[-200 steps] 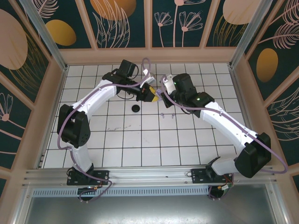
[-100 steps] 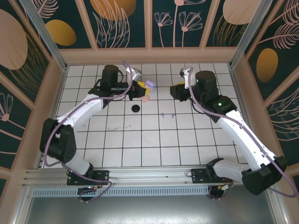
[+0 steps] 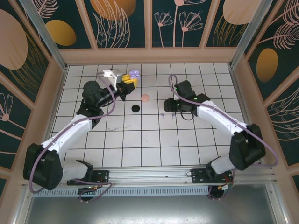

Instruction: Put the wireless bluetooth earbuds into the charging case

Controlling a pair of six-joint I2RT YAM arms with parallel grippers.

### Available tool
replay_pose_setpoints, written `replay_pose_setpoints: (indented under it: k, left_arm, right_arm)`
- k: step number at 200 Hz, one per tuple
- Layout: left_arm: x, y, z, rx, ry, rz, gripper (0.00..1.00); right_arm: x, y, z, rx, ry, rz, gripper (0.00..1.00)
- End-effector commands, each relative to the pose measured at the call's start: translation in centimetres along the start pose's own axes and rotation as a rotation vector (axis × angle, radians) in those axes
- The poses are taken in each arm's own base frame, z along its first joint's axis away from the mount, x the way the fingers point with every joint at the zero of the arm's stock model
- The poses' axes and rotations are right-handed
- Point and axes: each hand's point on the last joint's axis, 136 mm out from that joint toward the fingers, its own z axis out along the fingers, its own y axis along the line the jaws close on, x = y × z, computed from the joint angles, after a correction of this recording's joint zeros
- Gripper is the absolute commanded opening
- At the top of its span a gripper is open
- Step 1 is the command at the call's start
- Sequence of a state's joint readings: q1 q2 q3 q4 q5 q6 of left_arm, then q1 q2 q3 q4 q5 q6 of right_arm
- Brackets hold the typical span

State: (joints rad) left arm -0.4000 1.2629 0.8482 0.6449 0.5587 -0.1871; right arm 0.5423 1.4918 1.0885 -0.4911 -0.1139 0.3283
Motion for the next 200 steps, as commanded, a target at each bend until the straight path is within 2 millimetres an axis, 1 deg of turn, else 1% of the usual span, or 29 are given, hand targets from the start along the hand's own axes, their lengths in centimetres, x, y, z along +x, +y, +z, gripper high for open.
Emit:
replay_pose_setpoints:
  k: [1,16,38,62,91,133,200]
  left_arm:
    - [-3.7,-0.7,-1.0,-0.005,-0.15,0.022,0.0]
    - [-4.4,-0.9,-1.4,-0.009,-0.188,0.02,0.0]
    - [-5.2,-1.2,-1.8,-0.005,-0.224,0.022,0.0]
    - [-5.4,-1.4,-1.8,0.007,-0.229,0.025,0.0]
    - [-5.4,-1.5,-1.9,0.013,-0.23,0.027,0.0]
    - [-5.2,-1.8,-2.0,0.023,-0.225,0.03,0.0]
    - [-5.2,-1.9,-2.1,0.03,-0.226,0.032,0.0]
  right_arm:
    - [1.2,-0.5,1.6,0.08,0.07,0.067,0.48]
    - [2.0,-1.0,3.2,0.125,0.123,0.077,0.47]
    - [2.6,-1.1,5.1,0.168,0.174,0.065,0.47]
    - [2.6,-1.2,6.7,0.207,0.205,0.045,0.46]
    - [2.5,-0.7,8.2,0.215,0.234,0.022,0.44]
    - [2.1,-1.4,9.7,0.278,0.25,-0.019,0.41]
    - [2.4,-0.9,11.0,0.268,0.278,-0.054,0.37]
